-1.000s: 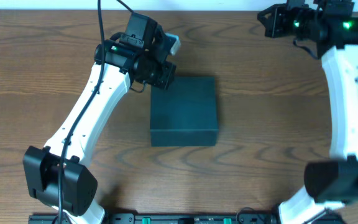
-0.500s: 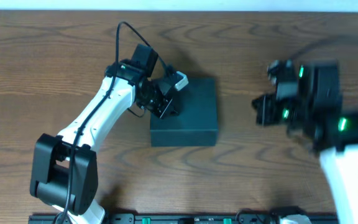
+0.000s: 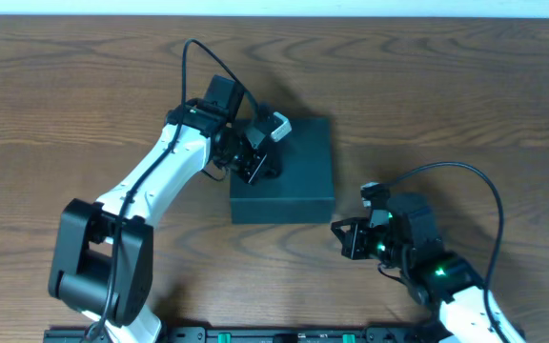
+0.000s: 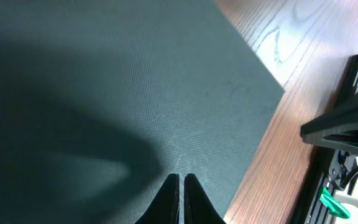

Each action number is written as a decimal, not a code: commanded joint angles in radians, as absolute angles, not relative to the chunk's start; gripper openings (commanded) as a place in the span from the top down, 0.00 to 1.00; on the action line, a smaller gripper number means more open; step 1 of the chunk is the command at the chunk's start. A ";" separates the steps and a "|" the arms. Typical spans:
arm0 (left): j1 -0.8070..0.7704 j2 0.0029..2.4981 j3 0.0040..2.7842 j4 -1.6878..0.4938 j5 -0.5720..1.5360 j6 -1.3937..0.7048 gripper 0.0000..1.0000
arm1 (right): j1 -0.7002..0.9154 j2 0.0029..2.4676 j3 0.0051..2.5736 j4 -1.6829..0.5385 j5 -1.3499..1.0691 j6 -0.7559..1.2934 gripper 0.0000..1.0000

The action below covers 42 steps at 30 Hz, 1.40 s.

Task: Pack container

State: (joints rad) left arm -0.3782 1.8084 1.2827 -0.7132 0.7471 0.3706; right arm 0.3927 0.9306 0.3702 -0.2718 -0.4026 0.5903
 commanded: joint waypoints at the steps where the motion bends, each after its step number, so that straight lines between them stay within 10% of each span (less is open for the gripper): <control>1: -0.400 1.853 1.276 -0.723 0.736 0.373 0.94 | 0.404 0.982 0.332 -0.209 -0.364 0.670 0.98; 42: -0.421 1.877 1.276 -0.737 0.696 0.349 0.94 | 0.754 1.533 0.327 0.601 -0.009 1.060 0.98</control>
State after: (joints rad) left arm -0.4133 1.8484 1.2842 -0.7181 0.7444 0.3630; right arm 0.7570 1.5272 0.3225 0.5735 -0.0158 1.0500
